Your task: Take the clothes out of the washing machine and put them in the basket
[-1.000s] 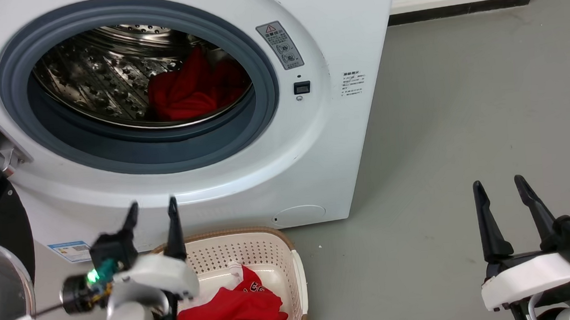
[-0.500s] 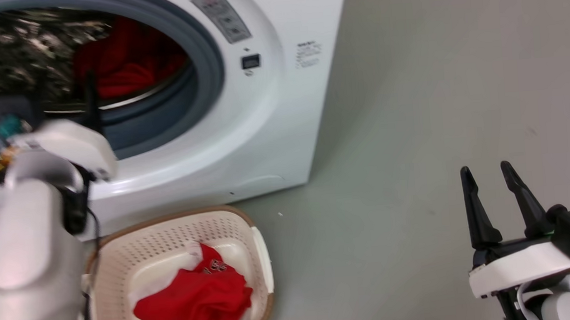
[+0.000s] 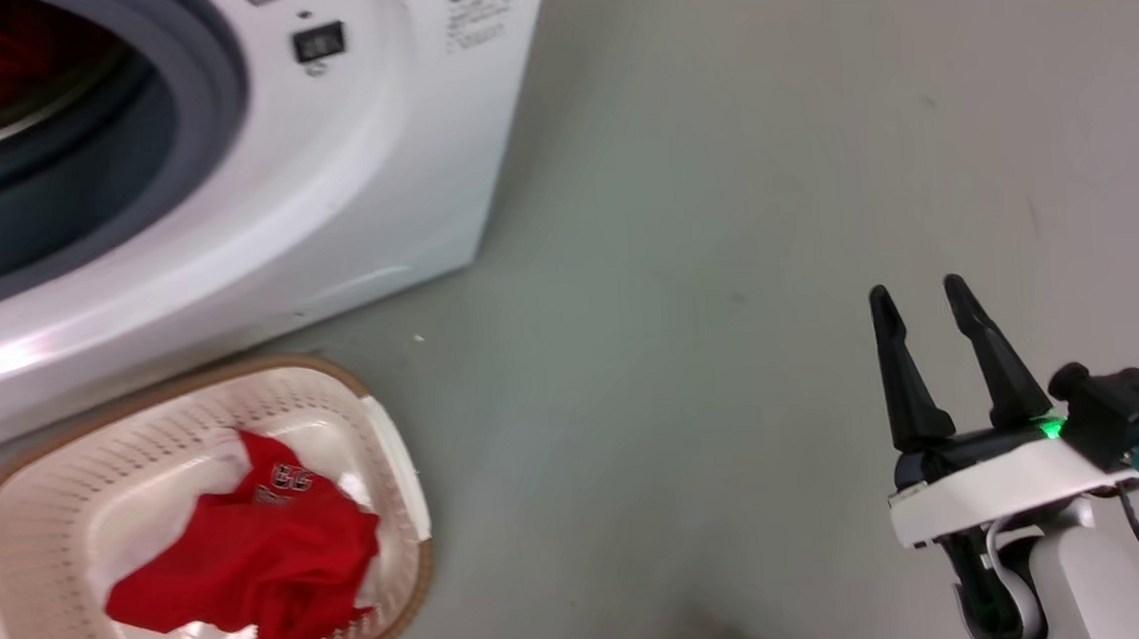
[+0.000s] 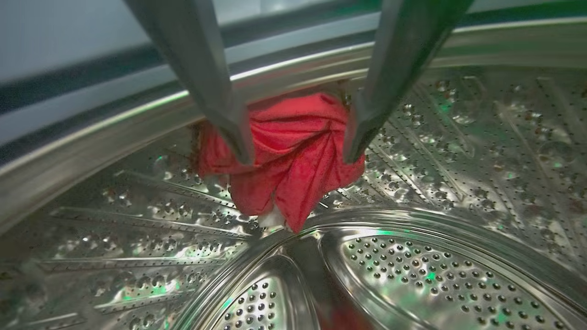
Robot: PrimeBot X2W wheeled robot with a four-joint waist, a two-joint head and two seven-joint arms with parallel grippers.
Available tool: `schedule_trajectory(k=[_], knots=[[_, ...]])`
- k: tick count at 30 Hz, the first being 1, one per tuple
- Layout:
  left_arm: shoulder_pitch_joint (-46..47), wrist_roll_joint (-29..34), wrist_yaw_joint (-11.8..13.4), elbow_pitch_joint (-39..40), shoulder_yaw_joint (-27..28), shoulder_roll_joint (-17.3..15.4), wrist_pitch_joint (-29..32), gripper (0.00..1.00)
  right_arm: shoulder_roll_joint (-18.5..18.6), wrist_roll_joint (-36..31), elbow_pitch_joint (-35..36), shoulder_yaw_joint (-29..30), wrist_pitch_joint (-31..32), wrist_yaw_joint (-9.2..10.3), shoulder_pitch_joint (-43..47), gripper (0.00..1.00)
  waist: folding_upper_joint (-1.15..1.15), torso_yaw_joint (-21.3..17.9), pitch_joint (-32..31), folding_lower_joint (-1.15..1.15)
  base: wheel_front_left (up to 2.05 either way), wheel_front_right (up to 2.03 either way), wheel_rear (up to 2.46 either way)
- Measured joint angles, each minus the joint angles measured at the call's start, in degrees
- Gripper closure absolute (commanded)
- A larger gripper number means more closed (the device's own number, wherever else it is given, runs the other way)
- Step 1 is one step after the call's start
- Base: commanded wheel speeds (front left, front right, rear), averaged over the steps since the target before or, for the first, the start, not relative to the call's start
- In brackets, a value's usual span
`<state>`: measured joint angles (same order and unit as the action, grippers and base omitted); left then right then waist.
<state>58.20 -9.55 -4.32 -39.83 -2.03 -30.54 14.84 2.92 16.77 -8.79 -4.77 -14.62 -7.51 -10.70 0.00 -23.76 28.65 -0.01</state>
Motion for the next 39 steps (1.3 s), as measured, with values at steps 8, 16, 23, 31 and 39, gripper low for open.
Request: schedule_trajectory(k=[8,16,23,31,39], knots=[[10.7,0.8,-1.2,-2.1,-1.4,-5.5,11.5,0.0,0.0,3.3,-0.8,-2.8,-0.5,0.0,-2.8,0.0,0.0,-4.5,6.9,0.0,0.0,0.0,0.0],[18.8,2.8,-1.7,-0.6,-4.5,-9.0,25.3,0.0,0.0,5.6,0.0,-5.2,-0.5,0.0,-4.3,0.0,0.0,-7.6,12.6,0.0,0.0,0.0,0.0],[20.9,3.9,-1.7,2.4,-6.5,-9.9,33.6,0.0,0.0,6.2,1.5,-5.5,-0.5,0.0,-4.3,0.0,0.0,-8.3,15.9,0.0,0.0,0.0,0.0],[20.9,3.7,-1.2,2.1,-6.4,-12.0,36.3,0.0,0.0,6.9,2.8,-5.7,-0.5,0.0,-3.8,0.0,0.0,-8.3,17.9,0.0,0.0,0.0,0.0],[21.4,3.3,-1.1,0.5,-6.8,-12.3,35.5,0.0,0.0,7.0,3.5,-5.8,-0.5,0.0,-3.7,0.0,0.0,-8.3,18.9,0.0,0.0,0.0,0.0]])
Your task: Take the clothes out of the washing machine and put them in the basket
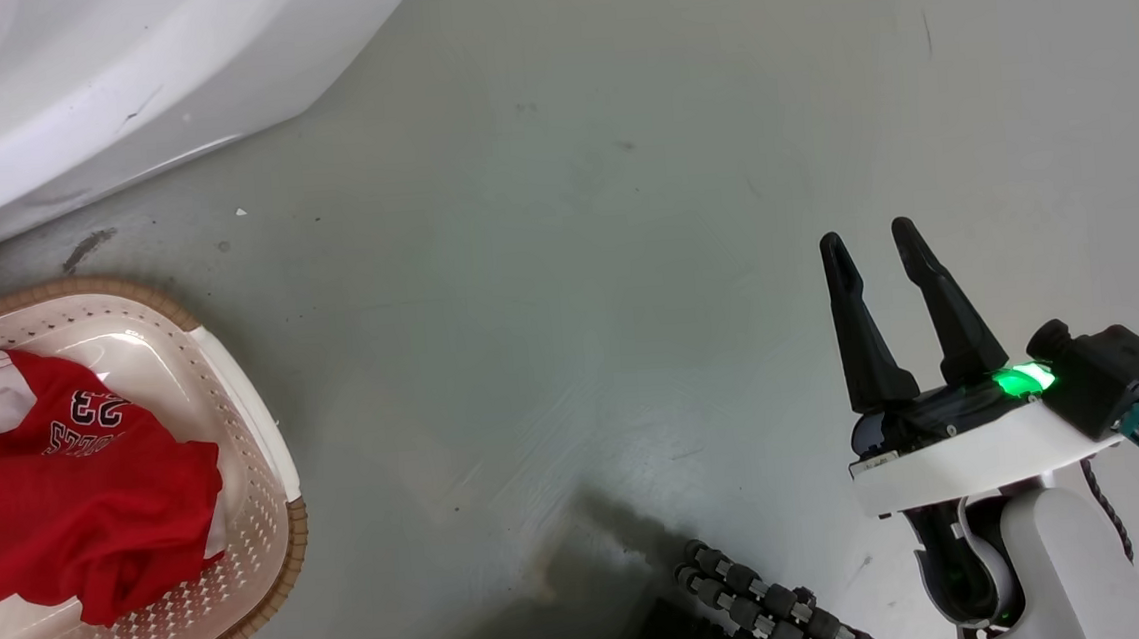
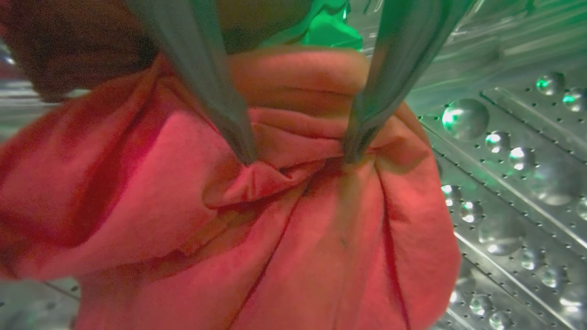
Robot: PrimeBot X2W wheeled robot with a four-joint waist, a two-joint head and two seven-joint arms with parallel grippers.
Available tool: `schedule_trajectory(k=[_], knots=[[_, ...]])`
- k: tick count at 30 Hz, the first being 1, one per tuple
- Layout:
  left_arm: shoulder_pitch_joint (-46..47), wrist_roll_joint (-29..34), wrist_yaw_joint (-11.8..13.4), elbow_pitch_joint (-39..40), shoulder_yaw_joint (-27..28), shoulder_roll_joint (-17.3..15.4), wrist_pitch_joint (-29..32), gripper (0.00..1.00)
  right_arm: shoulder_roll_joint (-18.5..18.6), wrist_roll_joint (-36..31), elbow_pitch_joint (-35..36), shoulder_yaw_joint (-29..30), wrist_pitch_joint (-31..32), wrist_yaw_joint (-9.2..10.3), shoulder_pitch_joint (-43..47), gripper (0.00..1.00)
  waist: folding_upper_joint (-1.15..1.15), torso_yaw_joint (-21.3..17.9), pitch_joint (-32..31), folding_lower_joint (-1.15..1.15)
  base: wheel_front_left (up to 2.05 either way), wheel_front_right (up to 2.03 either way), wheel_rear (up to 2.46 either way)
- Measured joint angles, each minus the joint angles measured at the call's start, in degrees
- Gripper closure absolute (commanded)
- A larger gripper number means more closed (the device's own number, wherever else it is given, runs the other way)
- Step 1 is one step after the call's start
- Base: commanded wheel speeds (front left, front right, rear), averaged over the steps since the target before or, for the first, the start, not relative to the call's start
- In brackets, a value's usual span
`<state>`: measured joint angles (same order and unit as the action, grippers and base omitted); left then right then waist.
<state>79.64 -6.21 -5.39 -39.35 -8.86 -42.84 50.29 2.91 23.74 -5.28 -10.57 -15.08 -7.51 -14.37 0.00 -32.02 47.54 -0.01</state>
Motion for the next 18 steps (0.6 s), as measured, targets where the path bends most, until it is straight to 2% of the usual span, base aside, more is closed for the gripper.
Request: schedule_trajectory(k=[3,4,5,6,12,18], knots=[[0.6,0.0,0.2,-0.5,-0.3,0.0,-1.1,0.0,0.0,0.0,0.3,0.0,0.0,0.0,0.0,0.0,0.0,0.0,0.3,0.0,0.0,0.0,0.0],[0.6,0.0,0.4,-0.6,-0.3,0.0,-1.7,0.36,0.0,0.0,0.3,0.0,0.0,0.0,0.1,0.0,0.0,0.0,0.3,0.0,0.0,0.0,0.0],[0.7,0.2,0.5,-0.6,-0.6,0.0,-2.6,0.66,0.0,0.0,0.3,-0.1,0.0,0.0,0.1,0.0,0.0,0.0,0.3,0.0,0.0,0.0,0.0],[0.8,0.4,0.6,-0.8,-0.7,0.0,-3.3,1.0,0.0,0.0,0.3,-0.1,0.0,0.0,0.1,0.0,0.0,0.0,0.3,0.0,0.0,0.0,0.0],[2.0,1.1,1.9,-2.0,-1.6,0.1,-8.2,1.0,0.0,0.5,0.3,-0.2,0.0,0.0,0.2,0.0,0.0,-0.1,0.3,0.0,0.0,0.0,0.0],[3.2,1.6,3.2,-2.3,-2.0,0.3,-15.5,1.0,0.0,0.6,0.2,-0.3,0.0,0.0,0.0,0.0,0.0,-0.3,-0.2,0.0,0.0,0.0,0.0]])
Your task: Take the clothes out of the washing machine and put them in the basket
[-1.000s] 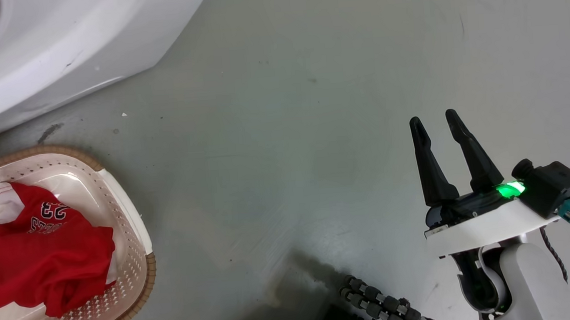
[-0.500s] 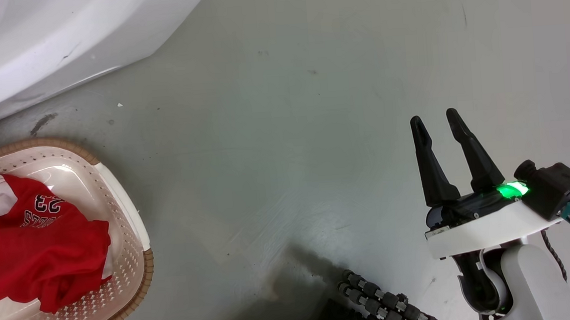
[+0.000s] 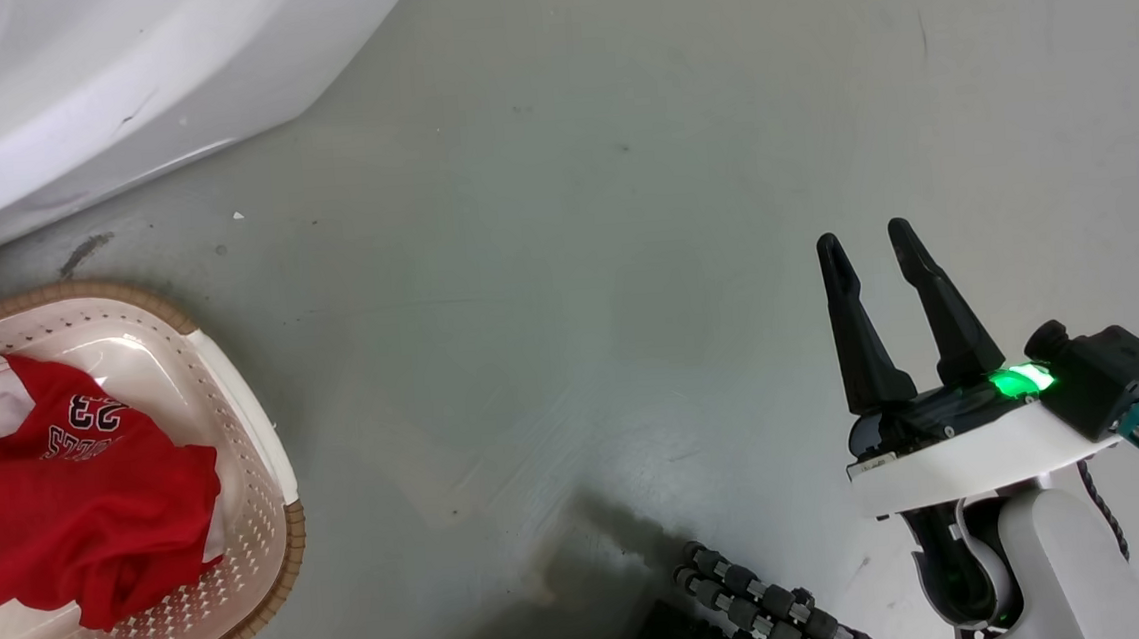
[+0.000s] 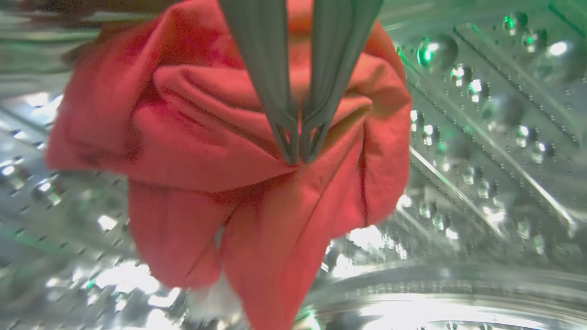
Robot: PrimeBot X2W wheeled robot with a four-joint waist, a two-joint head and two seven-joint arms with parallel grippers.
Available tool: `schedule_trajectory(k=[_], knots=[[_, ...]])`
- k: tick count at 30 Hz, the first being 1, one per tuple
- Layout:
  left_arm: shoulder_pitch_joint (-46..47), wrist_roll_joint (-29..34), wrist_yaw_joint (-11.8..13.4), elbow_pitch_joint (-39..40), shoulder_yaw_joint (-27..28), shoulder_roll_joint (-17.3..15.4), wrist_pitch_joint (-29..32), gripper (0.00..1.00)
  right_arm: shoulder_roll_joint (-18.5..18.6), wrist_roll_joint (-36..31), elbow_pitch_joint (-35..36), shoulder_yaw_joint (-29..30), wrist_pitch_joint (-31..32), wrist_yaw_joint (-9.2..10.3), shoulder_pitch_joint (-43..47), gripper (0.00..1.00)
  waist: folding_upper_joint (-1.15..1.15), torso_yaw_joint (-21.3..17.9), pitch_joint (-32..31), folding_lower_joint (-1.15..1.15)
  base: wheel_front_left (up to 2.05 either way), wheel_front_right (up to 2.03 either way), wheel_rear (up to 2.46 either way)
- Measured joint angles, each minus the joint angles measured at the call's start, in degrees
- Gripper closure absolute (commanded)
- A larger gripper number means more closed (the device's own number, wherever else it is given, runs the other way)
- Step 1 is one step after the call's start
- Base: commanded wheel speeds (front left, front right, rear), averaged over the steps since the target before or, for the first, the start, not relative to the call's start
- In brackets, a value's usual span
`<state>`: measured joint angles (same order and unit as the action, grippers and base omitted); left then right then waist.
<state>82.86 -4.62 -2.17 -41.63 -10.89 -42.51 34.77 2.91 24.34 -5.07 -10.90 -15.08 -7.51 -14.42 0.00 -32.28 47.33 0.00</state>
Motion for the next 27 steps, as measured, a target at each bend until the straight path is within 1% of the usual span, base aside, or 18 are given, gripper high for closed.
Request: schedule_trajectory(k=[4,10,14,18,20,21,22,26,27], knots=[[0.0,-0.3,1.7,-0.4,0.6,0.2,-6.0,1.0,0.0,0.1,-0.1,-0.1,0.0,0.0,-0.3,0.0,0.0,-0.2,-0.9,0.0,0.0,0.0,0.0],[-2.7,-2.1,2.7,-0.9,2.1,0.2,-15.4,1.0,0.0,0.0,-0.9,0.1,0.0,0.0,-0.7,0.0,0.0,-0.5,-3.0,0.0,0.0,0.0,0.0],[-6.4,-3.7,3.2,-2.2,3.4,0.3,-21.3,1.0,0.0,-0.2,-1.3,0.5,0.0,0.0,-0.9,0.0,0.0,-0.7,-5.3,0.0,0.0,0.0,0.0],[-9.8,-5.6,3.4,-4.0,4.4,1.8,-27.1,1.0,0.0,-1.3,-2.0,1.5,0.0,0.0,-0.7,0.0,0.0,-0.2,-8.1,0.0,0.0,0.0,0.0],[-14.1,-7.4,3.8,-5.6,5.6,3.0,-32.6,1.0,0.0,-1.9,-2.2,2.5,0.0,0.0,-0.1,0.0,0.0,0.5,-11.4,0.0,0.0,0.0,0.0],[-15.1,-7.9,3.8,-5.9,5.9,3.4,-33.9,1.0,0.0,-2.2,-2.3,2.9,0.0,0.0,0.2,0.0,0.0,0.7,-12.2,0.0,0.0,0.0,0.0],[-18.7,-9.3,4.1,-6.5,6.8,4.5,-37.7,1.0,0.0,-3.1,-2.8,3.9,0.0,0.0,1.3,0.0,0.0,1.3,-14.8,0.0,0.0,0.0,0.0],[-23.2,-11.3,3.7,-6.6,7.8,6.0,-42.2,1.0,0.0,-4.7,-3.5,4.9,0.0,0.0,2.9,0.0,0.0,2.4,-18.3,0.0,0.0,0.0,0.0],[-23.2,-11.3,3.7,-6.6,7.8,6.0,-42.2,1.0,0.0,-4.7,-3.5,4.9,0.0,0.0,2.9,0.0,0.0,2.4,-18.3,0.0,0.0,0.0,0.0]])
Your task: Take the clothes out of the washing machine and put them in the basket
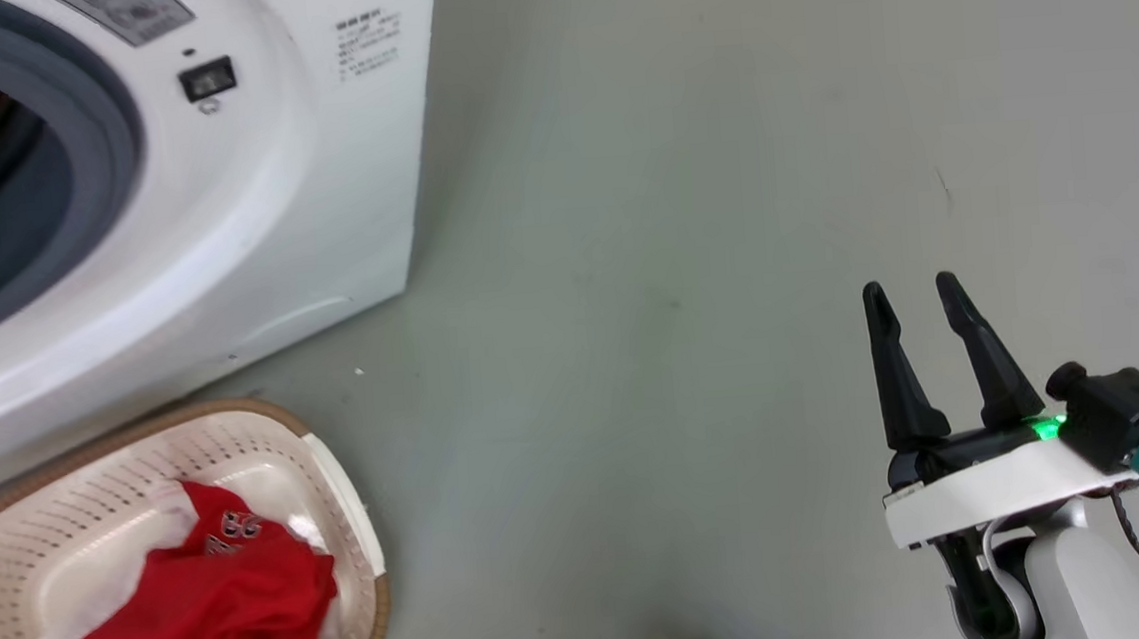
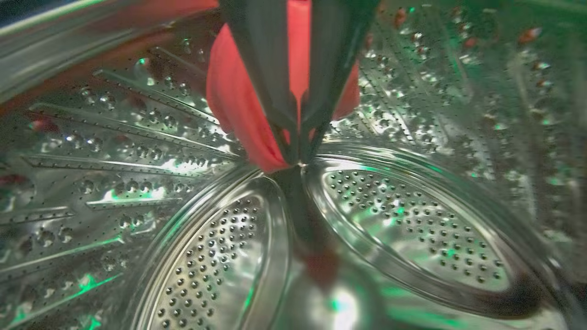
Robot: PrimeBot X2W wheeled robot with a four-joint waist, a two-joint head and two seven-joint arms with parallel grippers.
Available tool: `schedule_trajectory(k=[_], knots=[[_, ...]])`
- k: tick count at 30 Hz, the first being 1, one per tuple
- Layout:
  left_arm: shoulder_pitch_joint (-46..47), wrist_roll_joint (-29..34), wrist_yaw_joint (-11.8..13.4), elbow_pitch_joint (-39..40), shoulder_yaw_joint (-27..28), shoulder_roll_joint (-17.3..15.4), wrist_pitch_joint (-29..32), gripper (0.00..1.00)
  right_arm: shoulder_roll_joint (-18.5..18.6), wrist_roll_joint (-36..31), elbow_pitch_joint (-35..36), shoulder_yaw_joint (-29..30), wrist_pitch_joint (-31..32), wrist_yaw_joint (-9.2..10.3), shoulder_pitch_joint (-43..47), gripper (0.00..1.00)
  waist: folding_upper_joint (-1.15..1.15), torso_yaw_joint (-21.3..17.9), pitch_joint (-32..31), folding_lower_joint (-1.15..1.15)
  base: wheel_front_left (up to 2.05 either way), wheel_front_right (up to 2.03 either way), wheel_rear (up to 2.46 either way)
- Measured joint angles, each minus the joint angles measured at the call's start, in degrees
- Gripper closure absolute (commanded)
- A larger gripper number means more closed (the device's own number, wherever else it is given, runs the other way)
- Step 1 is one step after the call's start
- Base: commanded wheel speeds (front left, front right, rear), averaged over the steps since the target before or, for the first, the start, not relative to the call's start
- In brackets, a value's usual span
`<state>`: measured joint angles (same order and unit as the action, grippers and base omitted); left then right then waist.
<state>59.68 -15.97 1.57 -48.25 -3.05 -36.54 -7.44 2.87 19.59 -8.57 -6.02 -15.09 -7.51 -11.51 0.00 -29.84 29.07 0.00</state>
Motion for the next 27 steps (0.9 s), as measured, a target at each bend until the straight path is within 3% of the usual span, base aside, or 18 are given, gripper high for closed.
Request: schedule_trajectory(k=[11,18,19,27], knots=[[-12.9,-2.5,0.2,6.8,0.0,4.4,-4.3,1.0,0.0,-3.6,-0.4,2.1,0.4,0.0,3.3,0.0,0.0,3.9,-10.0,0.01,0.0,0.0,0.0],[-24.9,-5.1,3.1,17.0,1.5,7.7,-4.9,1.0,0.0,-4.6,1.1,3.3,2.0,0.0,5.1,0.0,0.0,6.1,-14.2,0.01,0.0,0.0,0.0],[-30.6,-6.0,4.3,22.6,1.7,9.4,-5.0,1.0,0.0,-5.4,2.1,3.7,3.1,0.0,6.1,0.0,0.0,7.4,-15.4,0.01,0.0,0.0,0.0],[-45.0,-7.5,8.1,36.8,1.7,13.8,-4.3,1.0,0.0,-7.6,5.8,5.0,6.1,0.0,8.1,0.0,0.0,11.5,-18.3,0.01,0.0,0.0,0.0]])
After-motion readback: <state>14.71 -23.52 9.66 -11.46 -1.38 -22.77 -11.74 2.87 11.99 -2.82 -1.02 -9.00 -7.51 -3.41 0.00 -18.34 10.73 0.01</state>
